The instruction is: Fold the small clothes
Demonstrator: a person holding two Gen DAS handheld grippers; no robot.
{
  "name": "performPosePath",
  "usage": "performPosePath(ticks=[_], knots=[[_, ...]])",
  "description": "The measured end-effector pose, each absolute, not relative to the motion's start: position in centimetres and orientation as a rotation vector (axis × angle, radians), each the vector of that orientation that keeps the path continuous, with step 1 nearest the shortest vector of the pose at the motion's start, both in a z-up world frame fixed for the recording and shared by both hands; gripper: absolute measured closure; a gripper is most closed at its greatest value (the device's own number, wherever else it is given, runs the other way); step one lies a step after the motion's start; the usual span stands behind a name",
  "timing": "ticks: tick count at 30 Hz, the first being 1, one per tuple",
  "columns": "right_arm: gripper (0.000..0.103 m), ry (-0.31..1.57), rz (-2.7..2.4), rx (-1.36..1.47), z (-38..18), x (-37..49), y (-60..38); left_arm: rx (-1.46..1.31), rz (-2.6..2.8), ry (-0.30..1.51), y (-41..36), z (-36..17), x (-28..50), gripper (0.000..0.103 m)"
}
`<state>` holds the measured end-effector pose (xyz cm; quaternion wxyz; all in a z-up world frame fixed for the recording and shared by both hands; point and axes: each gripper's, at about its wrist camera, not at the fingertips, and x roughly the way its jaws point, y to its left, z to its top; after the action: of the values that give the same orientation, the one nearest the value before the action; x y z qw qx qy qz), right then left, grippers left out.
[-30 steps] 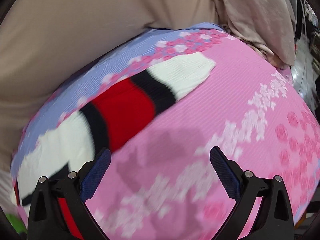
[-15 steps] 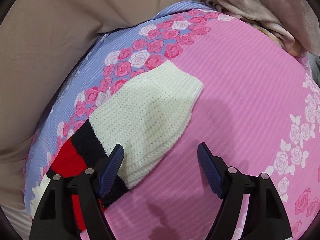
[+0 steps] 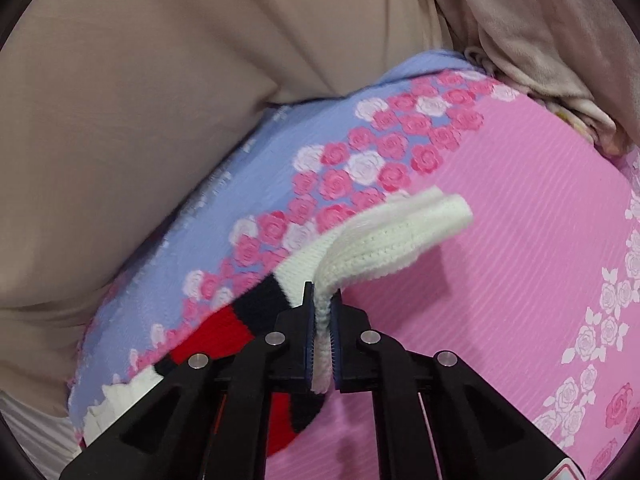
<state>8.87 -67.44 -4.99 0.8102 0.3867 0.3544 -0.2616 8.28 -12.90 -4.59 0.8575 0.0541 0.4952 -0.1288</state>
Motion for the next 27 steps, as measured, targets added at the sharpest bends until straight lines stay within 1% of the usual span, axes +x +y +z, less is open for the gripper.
performPosePath(ticks=[3, 6, 8, 11, 13, 15, 18, 20, 23, 24, 25, 26, 27], knots=[[0.097, 0.660, -0.469, 0.810, 0.6, 10.0, -64.9, 0.070, -0.264, 1.023, -11.3, -4.1, 8.7, 0.005], [0.097, 0.592, -0.336, 0.721, 6.5, 12.0, -59.3, 0.018, -0.258, 0.998, -9.2, -3.4, 9.2, 0.005], [0.097, 0.567, -0.219, 0.643, 10.2, 14.1, -53.8, -0.022, -0.248, 0.981, -7.6, -2.8, 9.4, 0.005], [0.097, 0.581, -0.053, 0.535, 13.3, 17.1, -44.6, -0.077, -0.226, 0.960, -4.7, -2.2, 9.7, 0.005], [0.096, 0.623, 0.055, 0.472, 13.3, 19.2, -38.1, -0.109, -0.198, 0.954, -2.5, -2.0, 10.0, 0.005], [0.095, 0.680, 0.142, 0.410, 11.9, 21.0, -32.1, -0.147, -0.166, 0.955, -0.4, -2.0, 10.3, 0.005], [0.091, 0.836, 0.266, 0.327, 6.3, 23.6, -23.3, -0.216, -0.133, 0.978, 2.6, -2.5, 10.9, 0.005], [0.089, 0.929, 0.308, 0.261, 3.0, 24.3, -19.6, -0.264, -0.122, 1.005, 4.0, -3.2, 11.7, 0.005], [0.085, 0.979, 0.270, 0.187, 0.5, 23.0, -17.8, -0.344, -0.132, 1.037, 5.3, -3.9, 13.3, 0.005], [0.078, 0.976, 0.259, 0.204, 0.3, 21.9, -18.2, -0.362, -0.143, 1.042, 5.5, -4.2, 13.9, 0.005], [0.066, 0.965, 0.233, 0.231, 0.3, 20.6, -19.1, -0.372, -0.150, 1.055, 5.2, -4.6, 14.8, 0.005], [0.059, 0.947, 0.194, 0.254, 0.5, 19.2, -20.4, -0.383, -0.149, 1.078, 4.7, -5.3, 16.2, 0.005], [0.051, 0.927, 0.155, 0.274, 0.6, 17.4, -21.6, -0.398, -0.153, 1.090, 4.3, -5.9, 17.0, 0.005]])
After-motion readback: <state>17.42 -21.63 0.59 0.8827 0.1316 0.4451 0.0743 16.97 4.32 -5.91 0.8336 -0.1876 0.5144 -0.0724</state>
